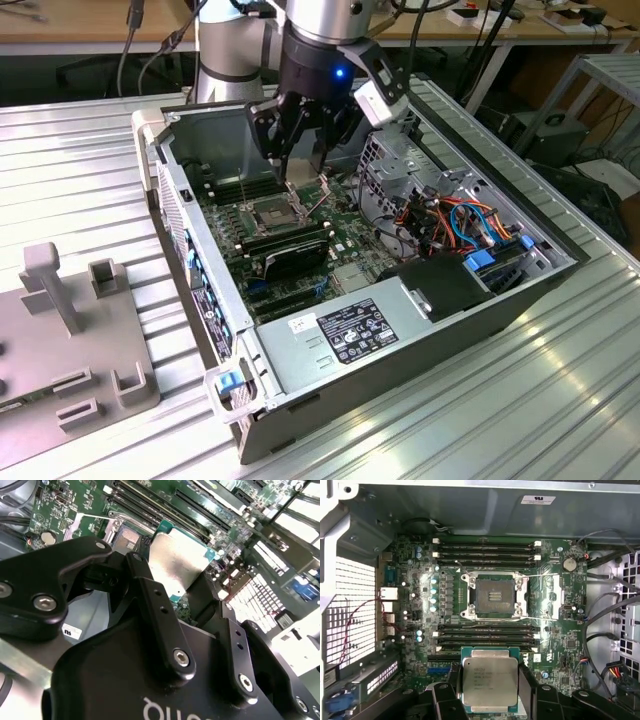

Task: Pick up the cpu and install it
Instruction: 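Pick up the cpu and move it towards the insertion slot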

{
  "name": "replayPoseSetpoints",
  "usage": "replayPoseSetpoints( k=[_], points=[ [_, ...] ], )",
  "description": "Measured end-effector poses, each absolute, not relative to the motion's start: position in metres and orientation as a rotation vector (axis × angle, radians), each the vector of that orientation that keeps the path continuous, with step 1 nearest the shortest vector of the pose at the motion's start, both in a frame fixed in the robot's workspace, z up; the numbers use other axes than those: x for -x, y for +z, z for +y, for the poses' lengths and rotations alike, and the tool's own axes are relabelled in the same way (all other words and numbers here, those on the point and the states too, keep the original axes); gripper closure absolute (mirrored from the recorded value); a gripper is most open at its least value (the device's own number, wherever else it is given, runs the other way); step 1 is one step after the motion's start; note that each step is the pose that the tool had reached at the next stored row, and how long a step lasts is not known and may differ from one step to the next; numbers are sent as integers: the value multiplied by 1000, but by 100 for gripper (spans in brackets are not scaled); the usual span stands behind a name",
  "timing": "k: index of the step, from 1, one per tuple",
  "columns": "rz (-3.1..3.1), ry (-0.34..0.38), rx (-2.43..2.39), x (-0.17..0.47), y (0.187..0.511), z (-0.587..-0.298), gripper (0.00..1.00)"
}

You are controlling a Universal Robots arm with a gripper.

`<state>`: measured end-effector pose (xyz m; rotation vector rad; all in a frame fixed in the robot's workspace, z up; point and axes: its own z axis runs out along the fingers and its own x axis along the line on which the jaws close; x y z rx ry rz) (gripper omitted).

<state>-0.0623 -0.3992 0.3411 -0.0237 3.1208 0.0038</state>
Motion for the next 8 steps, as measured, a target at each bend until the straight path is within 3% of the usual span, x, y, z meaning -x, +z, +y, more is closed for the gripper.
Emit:
replayPoseSetpoints(
  k=[8],
  points=[
    [3121, 4, 24, 58, 334, -387, 45]
  ],
)
